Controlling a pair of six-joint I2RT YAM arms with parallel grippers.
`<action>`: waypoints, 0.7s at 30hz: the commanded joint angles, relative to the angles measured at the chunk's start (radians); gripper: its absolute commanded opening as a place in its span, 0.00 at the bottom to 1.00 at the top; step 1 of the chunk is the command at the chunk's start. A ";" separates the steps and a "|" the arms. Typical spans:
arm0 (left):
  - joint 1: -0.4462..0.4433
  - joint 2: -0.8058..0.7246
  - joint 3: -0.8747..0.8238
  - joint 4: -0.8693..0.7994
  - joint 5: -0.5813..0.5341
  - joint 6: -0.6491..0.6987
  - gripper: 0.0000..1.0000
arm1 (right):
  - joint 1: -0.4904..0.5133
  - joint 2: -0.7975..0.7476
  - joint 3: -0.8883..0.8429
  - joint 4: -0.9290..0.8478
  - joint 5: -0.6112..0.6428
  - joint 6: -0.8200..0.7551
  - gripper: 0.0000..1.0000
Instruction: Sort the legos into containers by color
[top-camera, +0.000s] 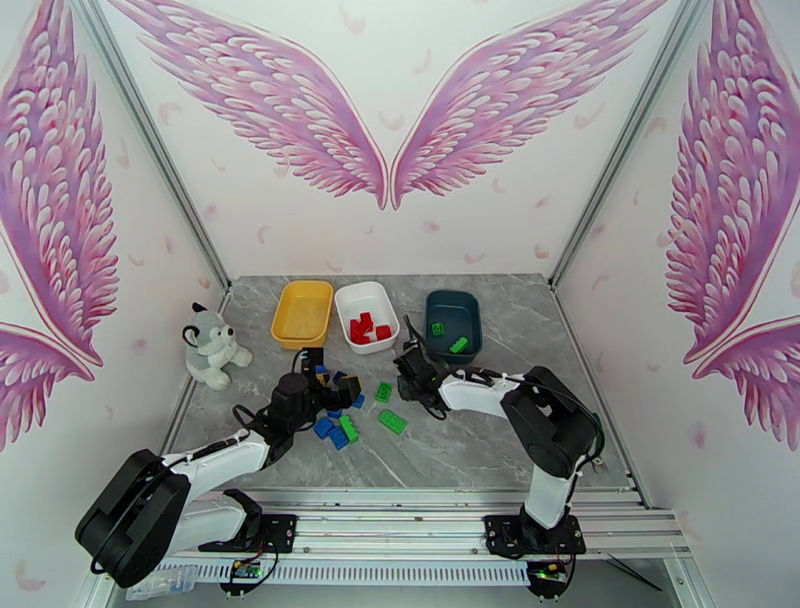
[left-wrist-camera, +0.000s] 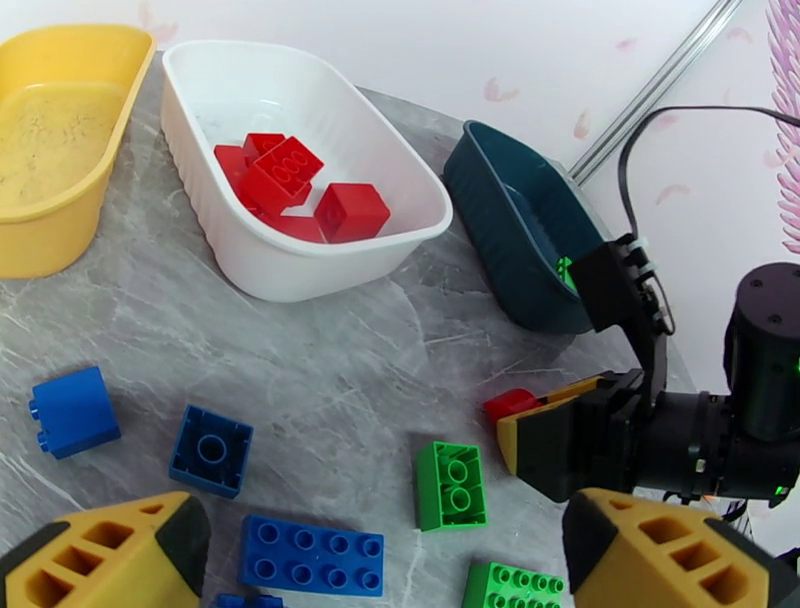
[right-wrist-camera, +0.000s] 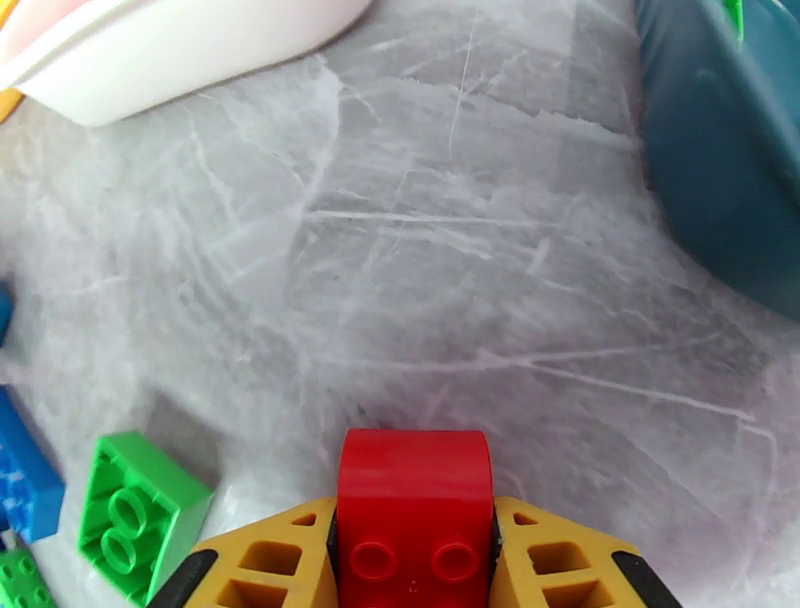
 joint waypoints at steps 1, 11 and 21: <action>0.020 0.020 0.038 0.000 0.050 -0.009 0.99 | -0.003 -0.067 0.036 -0.017 -0.025 0.011 0.34; 0.055 -0.055 -0.015 0.022 0.062 -0.040 0.99 | -0.006 0.092 0.385 -0.097 -0.054 -0.007 0.33; 0.089 -0.212 -0.053 -0.096 0.016 -0.041 0.99 | -0.044 0.319 0.745 -0.215 -0.093 -0.028 0.56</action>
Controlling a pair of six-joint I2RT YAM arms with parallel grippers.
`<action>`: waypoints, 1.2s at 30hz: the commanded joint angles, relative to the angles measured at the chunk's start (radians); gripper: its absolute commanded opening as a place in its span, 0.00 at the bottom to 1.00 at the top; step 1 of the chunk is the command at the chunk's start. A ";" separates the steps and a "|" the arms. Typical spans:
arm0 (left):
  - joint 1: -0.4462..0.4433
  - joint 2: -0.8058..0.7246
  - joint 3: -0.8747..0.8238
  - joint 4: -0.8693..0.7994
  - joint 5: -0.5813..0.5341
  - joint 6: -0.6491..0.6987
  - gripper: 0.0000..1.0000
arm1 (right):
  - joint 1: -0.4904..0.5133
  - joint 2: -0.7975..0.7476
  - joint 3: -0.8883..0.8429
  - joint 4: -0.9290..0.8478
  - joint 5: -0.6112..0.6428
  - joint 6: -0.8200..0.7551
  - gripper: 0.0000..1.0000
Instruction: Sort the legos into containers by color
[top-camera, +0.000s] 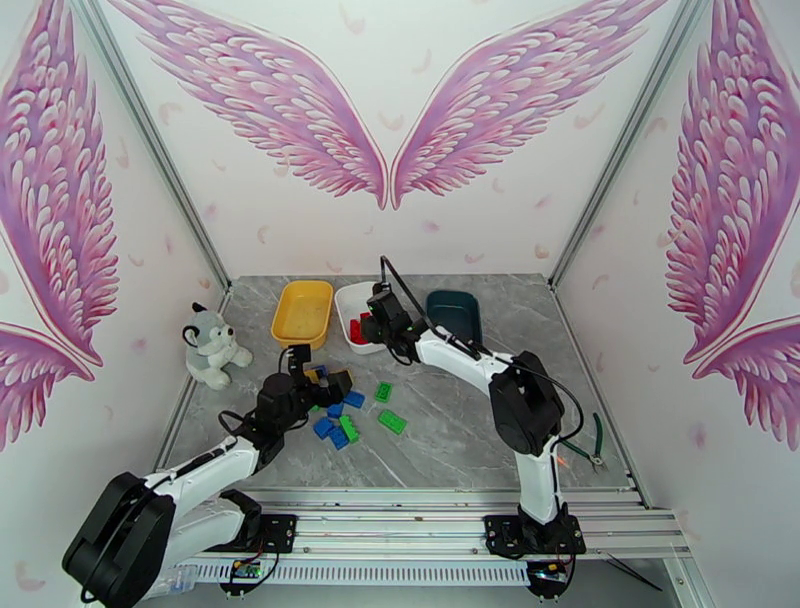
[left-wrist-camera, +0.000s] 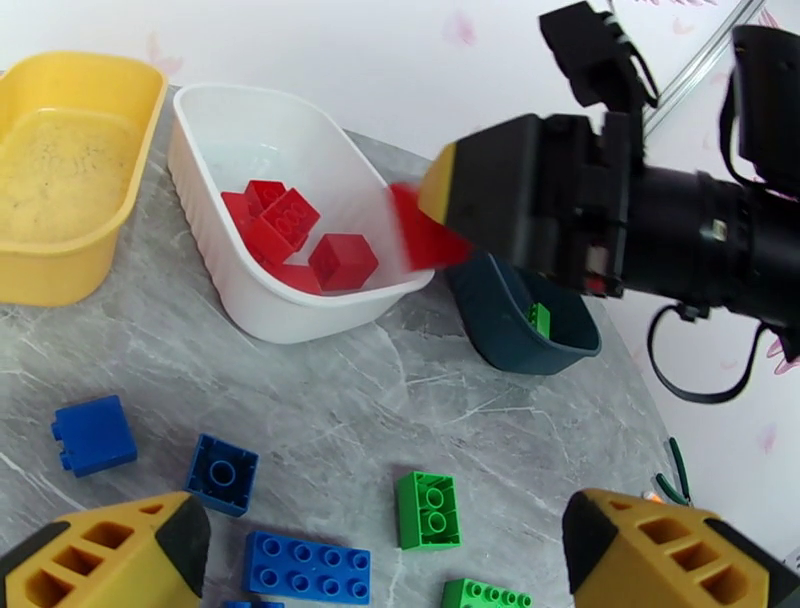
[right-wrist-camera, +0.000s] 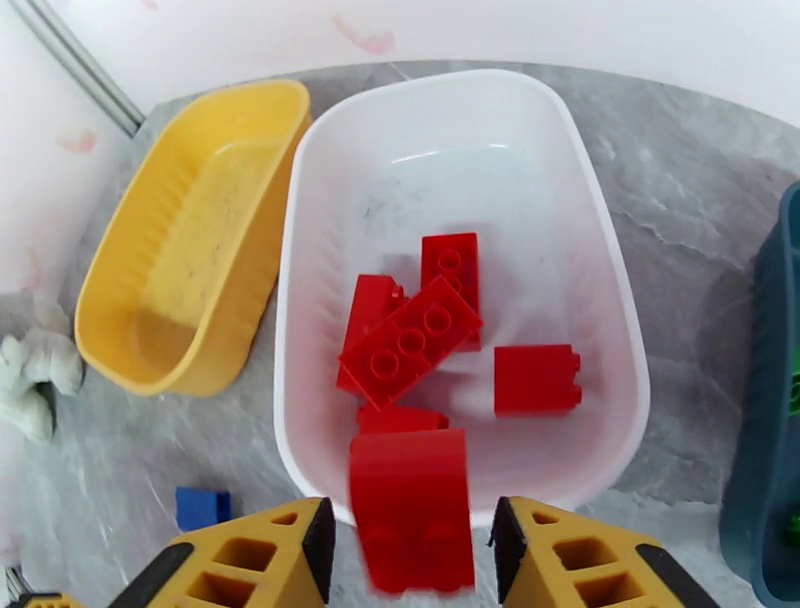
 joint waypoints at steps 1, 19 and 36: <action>0.026 -0.083 -0.015 -0.094 -0.015 -0.012 0.99 | -0.025 0.036 0.072 -0.078 -0.032 -0.021 0.58; 0.022 -0.274 -0.069 -0.437 0.000 -0.073 0.99 | 0.049 -0.441 -0.598 0.032 -0.132 -0.065 0.68; 0.012 -0.285 0.049 -0.562 -0.038 -0.053 0.99 | 0.265 -0.506 -0.882 0.044 -0.076 0.000 0.74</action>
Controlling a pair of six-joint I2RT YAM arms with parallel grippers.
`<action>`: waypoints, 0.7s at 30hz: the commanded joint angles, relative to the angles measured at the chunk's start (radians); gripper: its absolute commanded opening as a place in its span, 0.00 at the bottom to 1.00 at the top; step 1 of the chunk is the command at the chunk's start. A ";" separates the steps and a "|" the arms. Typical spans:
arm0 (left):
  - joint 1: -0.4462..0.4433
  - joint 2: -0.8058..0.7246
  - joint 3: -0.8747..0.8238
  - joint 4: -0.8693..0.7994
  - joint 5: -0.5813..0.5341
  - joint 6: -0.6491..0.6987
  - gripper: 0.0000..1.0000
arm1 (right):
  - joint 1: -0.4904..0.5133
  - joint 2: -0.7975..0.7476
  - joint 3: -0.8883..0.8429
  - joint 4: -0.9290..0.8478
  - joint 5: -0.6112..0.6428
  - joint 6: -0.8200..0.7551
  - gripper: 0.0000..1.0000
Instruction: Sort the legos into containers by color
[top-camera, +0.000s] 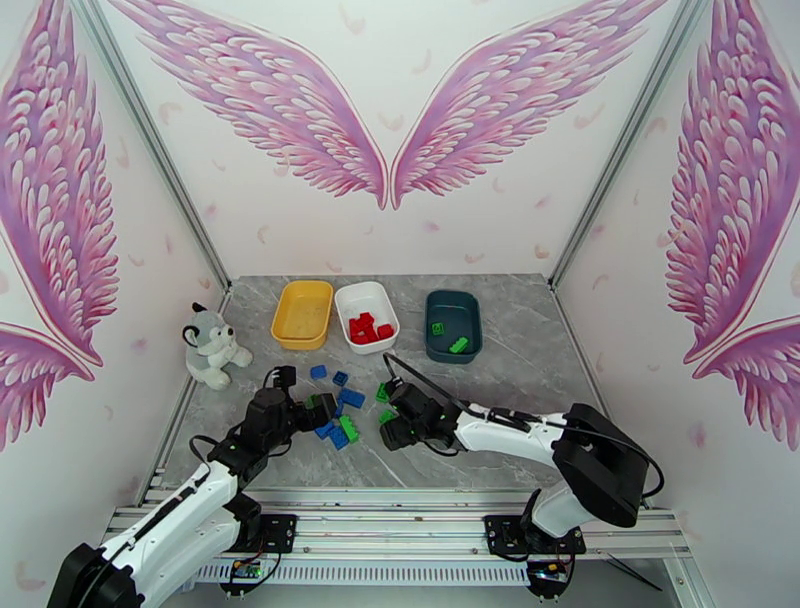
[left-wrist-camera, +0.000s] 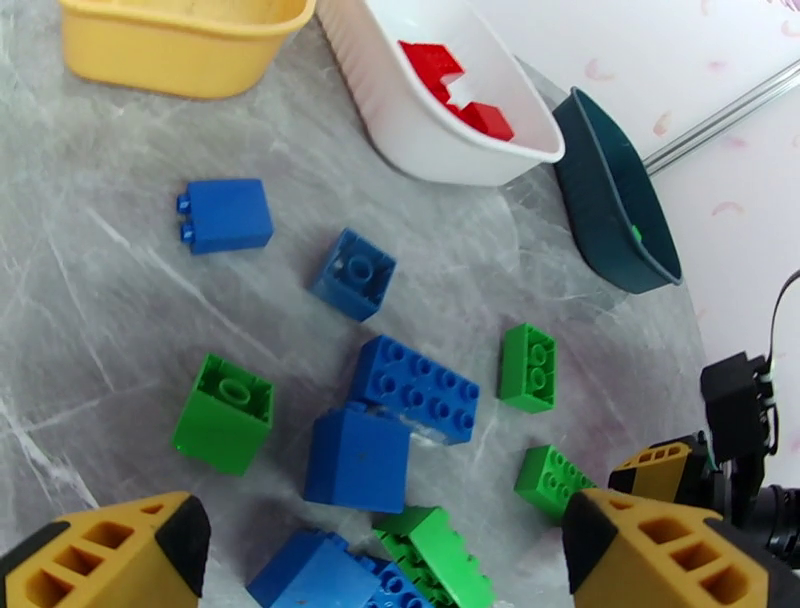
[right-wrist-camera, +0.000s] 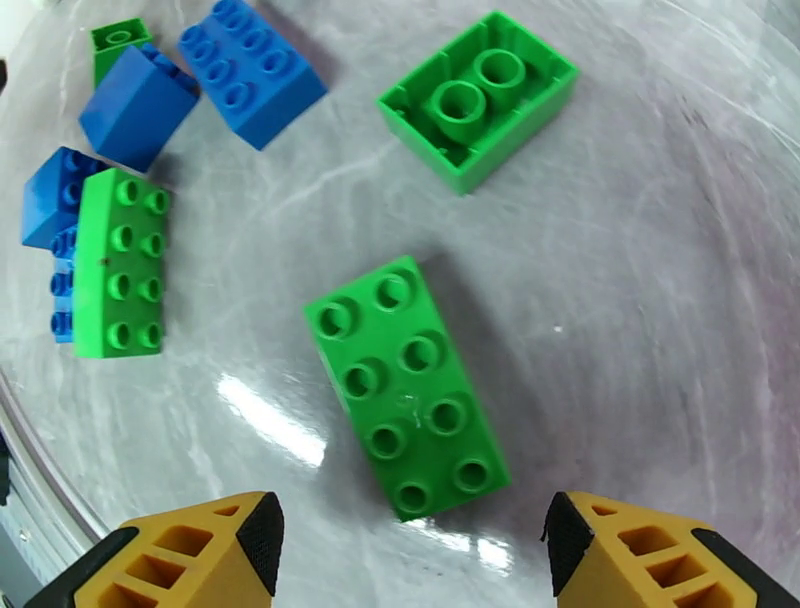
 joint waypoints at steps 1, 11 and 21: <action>0.000 -0.014 0.043 -0.021 -0.008 0.017 0.99 | 0.011 0.035 0.010 -0.005 0.052 0.022 0.73; 0.020 -0.014 0.033 -0.003 -0.009 0.023 0.99 | 0.019 0.178 0.106 -0.053 0.159 0.018 0.62; 0.044 0.072 0.030 0.069 0.034 0.016 0.99 | 0.019 0.210 0.168 -0.065 0.158 -0.011 0.40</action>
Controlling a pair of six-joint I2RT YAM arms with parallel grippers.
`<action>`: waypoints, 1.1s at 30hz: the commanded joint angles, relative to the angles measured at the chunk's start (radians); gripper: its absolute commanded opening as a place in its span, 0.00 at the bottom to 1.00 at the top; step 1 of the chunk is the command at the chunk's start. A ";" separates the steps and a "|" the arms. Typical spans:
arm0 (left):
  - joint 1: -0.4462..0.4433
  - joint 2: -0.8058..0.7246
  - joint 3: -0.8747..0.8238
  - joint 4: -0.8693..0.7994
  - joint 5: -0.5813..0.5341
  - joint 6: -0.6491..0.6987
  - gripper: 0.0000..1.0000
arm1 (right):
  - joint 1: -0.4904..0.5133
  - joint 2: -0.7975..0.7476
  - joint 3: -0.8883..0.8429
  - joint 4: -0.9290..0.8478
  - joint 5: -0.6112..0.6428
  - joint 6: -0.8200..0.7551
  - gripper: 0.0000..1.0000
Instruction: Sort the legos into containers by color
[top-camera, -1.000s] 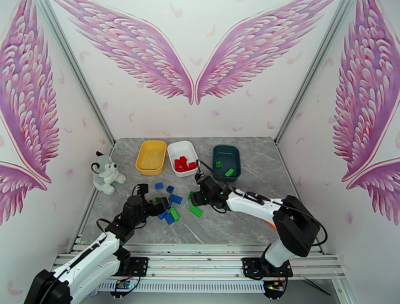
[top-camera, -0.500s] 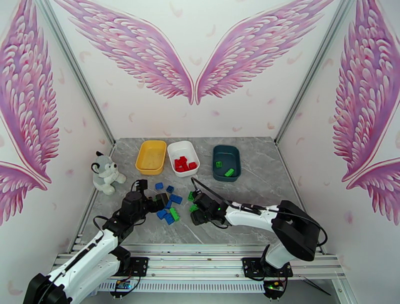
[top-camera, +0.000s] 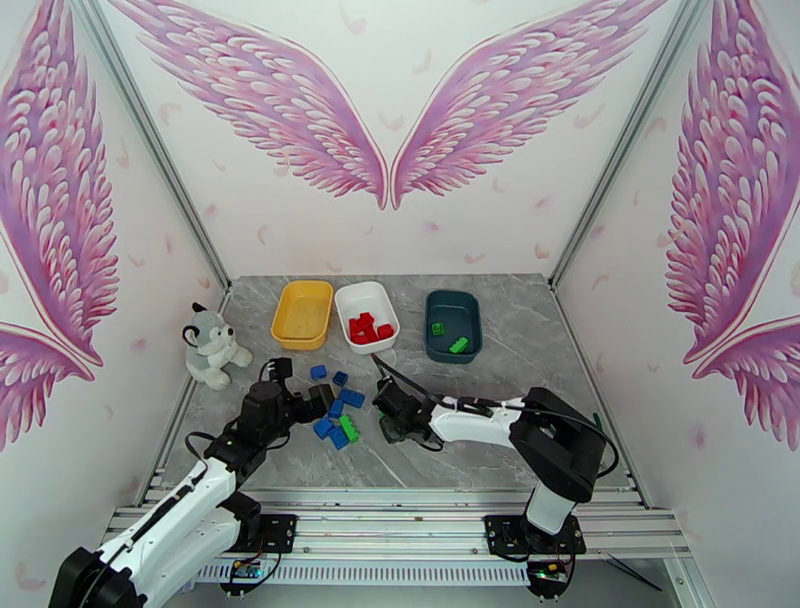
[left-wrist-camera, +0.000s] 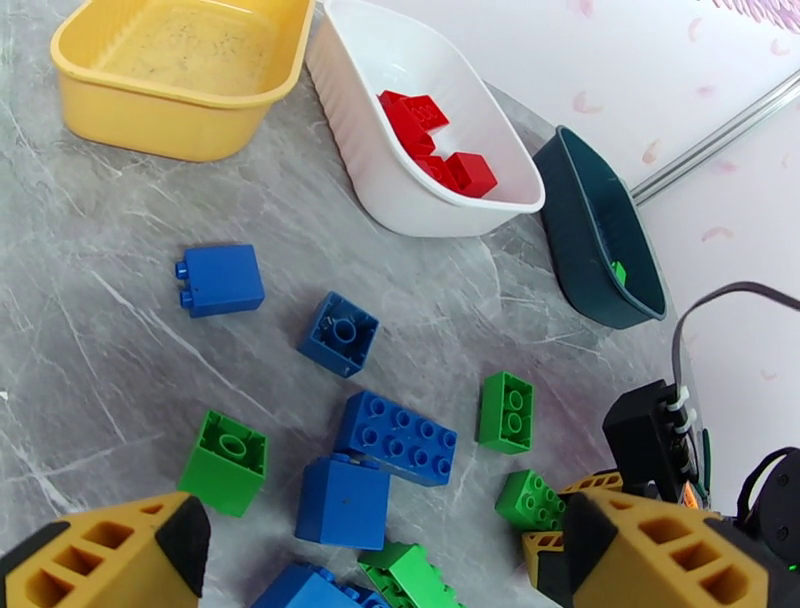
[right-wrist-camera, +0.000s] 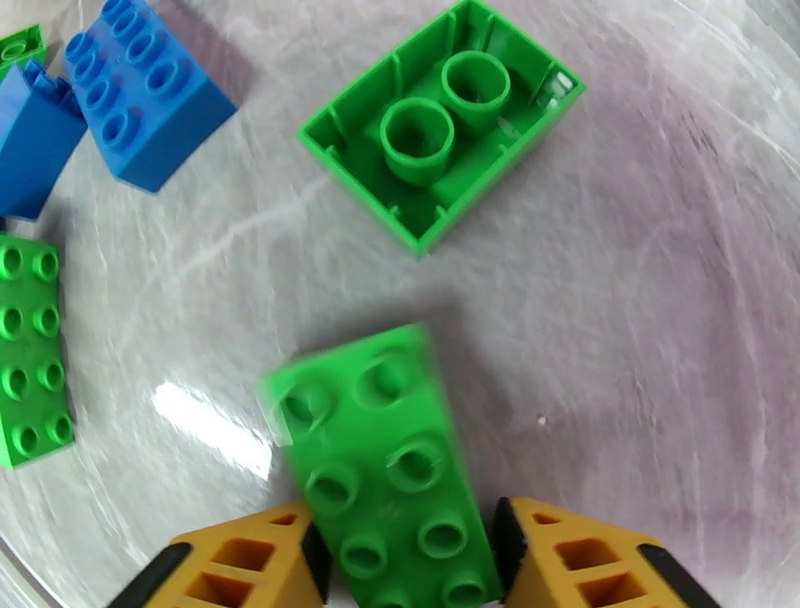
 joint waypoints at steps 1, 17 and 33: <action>0.010 0.065 0.020 0.056 0.038 0.006 0.99 | 0.003 -0.001 0.031 -0.023 0.029 -0.013 0.37; 0.015 0.332 0.195 0.181 0.149 0.013 0.99 | -0.231 -0.230 0.087 -0.041 0.127 0.007 0.22; -0.095 0.571 0.349 0.111 0.104 0.104 0.99 | -0.510 -0.003 0.322 -0.036 0.203 0.018 0.48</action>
